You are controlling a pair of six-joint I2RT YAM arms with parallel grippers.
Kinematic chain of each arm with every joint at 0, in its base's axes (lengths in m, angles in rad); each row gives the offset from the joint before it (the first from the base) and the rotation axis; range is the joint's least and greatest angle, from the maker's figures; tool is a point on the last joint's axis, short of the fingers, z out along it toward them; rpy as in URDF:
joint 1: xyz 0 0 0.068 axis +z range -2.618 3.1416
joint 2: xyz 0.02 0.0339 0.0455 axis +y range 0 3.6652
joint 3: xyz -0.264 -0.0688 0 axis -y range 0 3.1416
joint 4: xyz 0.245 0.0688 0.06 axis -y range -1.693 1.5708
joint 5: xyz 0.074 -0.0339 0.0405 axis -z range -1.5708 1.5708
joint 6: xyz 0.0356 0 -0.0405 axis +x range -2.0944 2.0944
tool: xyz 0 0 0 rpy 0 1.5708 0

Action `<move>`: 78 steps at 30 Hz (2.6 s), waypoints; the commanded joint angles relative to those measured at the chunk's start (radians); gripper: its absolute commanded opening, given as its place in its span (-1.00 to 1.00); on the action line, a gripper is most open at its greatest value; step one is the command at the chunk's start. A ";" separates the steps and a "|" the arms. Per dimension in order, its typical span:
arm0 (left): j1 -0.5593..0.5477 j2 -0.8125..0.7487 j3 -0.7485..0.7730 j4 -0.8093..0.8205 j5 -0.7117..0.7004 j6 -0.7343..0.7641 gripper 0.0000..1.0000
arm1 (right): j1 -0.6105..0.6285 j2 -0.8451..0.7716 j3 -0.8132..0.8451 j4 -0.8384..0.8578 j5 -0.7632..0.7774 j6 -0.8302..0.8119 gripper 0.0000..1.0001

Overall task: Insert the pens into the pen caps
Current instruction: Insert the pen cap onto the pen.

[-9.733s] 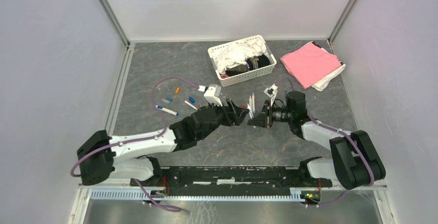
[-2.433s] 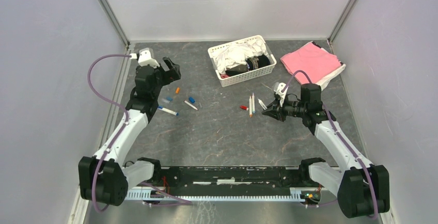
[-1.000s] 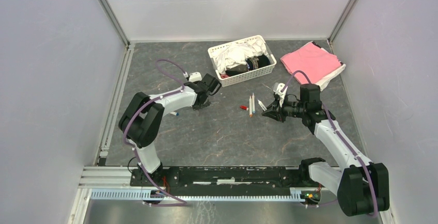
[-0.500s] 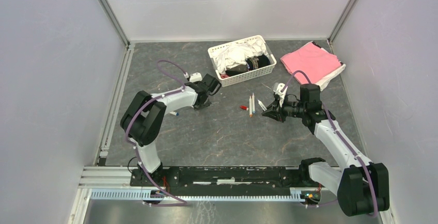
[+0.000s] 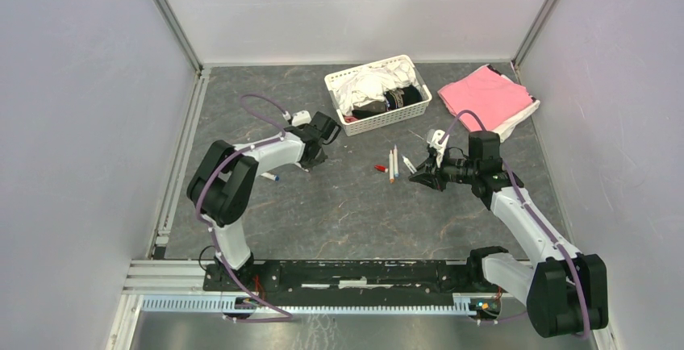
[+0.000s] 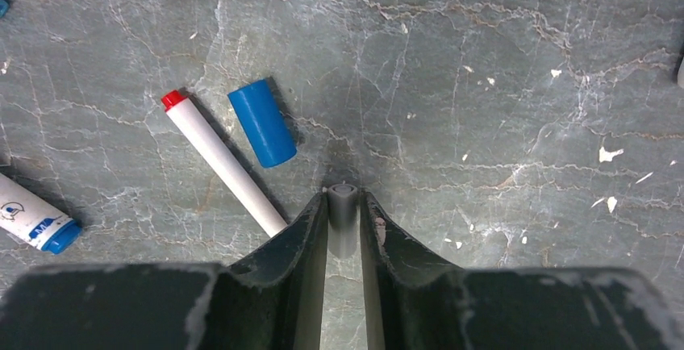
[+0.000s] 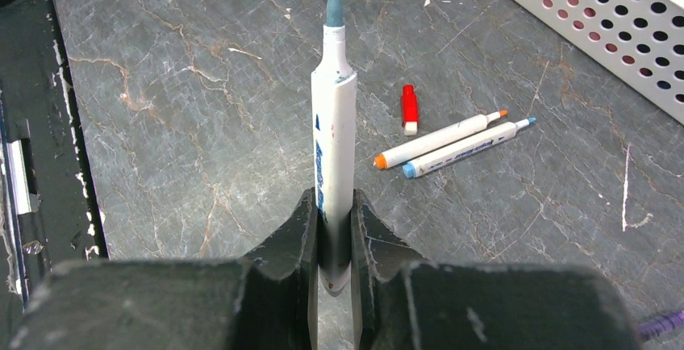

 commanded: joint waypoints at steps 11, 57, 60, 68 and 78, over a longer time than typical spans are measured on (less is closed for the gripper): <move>0.010 -0.014 -0.053 0.028 0.047 0.022 -0.79 | 0.003 0.012 0.036 0.011 -0.018 -0.012 -0.99; -0.113 -0.292 -0.411 0.699 0.218 -0.029 -0.96 | 0.199 0.356 -0.222 0.682 -0.007 0.752 -1.00; -0.146 -0.282 -0.393 0.661 0.183 -0.027 -0.96 | 0.218 0.373 -0.216 0.676 -0.005 0.749 -1.00; -0.185 -0.323 -0.440 0.786 0.222 -0.035 -0.96 | 0.239 0.383 -0.212 0.681 -0.011 0.748 -1.00; -0.186 -0.516 -0.556 0.995 0.301 -0.018 -0.96 | 0.269 0.188 -0.262 0.823 -0.016 0.805 -1.00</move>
